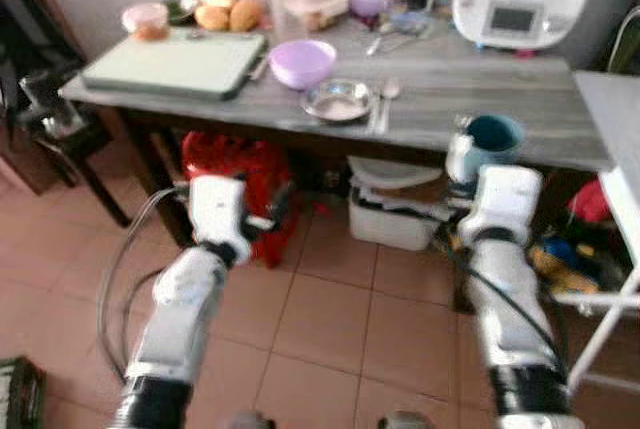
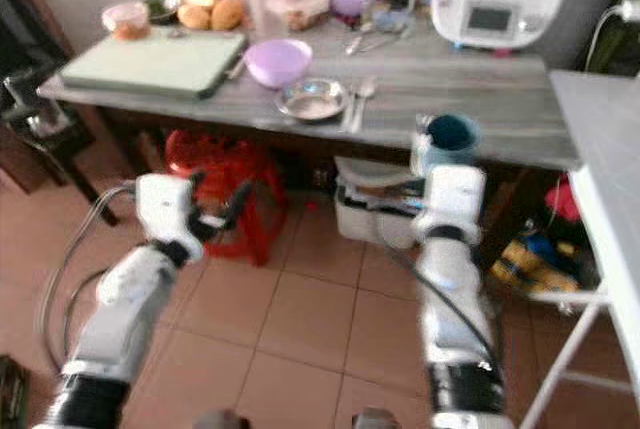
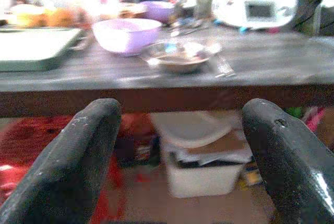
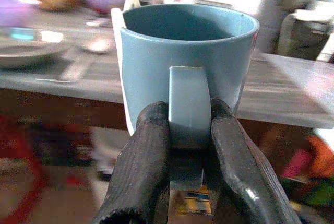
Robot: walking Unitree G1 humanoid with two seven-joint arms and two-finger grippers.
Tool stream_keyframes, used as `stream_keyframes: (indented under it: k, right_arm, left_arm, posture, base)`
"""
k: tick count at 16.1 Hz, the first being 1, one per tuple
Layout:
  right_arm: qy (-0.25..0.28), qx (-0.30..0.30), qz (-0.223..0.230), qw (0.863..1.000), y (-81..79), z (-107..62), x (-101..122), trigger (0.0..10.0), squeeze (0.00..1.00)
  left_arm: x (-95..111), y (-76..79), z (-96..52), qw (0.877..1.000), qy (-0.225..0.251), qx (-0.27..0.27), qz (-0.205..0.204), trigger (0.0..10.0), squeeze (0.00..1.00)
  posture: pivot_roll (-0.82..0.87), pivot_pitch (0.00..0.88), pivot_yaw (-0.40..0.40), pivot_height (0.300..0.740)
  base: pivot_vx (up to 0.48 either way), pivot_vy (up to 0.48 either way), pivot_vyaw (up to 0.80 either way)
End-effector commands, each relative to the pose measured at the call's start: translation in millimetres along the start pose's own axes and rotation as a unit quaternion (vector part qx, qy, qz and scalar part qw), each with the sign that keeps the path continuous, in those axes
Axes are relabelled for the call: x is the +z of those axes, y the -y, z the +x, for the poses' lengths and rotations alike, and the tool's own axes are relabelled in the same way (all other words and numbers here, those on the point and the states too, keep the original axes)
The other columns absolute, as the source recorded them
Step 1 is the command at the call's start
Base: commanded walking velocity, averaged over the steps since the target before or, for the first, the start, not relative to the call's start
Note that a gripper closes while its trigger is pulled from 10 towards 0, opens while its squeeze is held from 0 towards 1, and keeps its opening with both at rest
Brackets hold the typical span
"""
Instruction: Setting the table
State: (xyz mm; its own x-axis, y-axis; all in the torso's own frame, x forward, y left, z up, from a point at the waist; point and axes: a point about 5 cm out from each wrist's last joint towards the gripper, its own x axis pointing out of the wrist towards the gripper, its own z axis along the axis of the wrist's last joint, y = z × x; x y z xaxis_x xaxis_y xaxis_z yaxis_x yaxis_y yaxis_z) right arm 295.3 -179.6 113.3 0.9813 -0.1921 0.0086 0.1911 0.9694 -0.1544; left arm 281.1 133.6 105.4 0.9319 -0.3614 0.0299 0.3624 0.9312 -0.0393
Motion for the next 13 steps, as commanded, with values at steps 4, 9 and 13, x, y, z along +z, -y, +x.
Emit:
stream_keyframes:
  k: [4, 9, 13]
  right_arm:
    - [0.022, -0.011, -0.004, 1.000, 7.1, 1.3, 9.2, 10.0, 0.00]
    - [0.025, -0.008, -0.006, 1.000, 5.4, 1.1, 10.0, 10.0, 0.00]
    - [0.040, 0.003, -0.024, 0.999, 2.8, 1.6, 14.7, 10.0, 0.00]
  left_arm:
    - [6.2, 6.4, 1.2, 1.000, 0.018, -0.023, -0.009, 10.0, 0.00]
    - [6.0, 7.0, 0.7, 0.999, 0.018, -0.028, -0.013, 10.0, 0.00]
    - [6.0, 6.8, 0.6, 0.999, 0.019, -0.027, -0.015, 10.0, 0.00]
  posture:
    - [-0.02, 0.000, 0.051, 0.740]
    - [-0.02, 0.000, 0.052, 0.740]
    - [-0.02, 0.000, 0.049, 0.740]
  base:
    - [0.270, 0.000, -0.27]
    - [0.460, 0.000, 0.00]
    - [0.480, 0.000, 0.00]
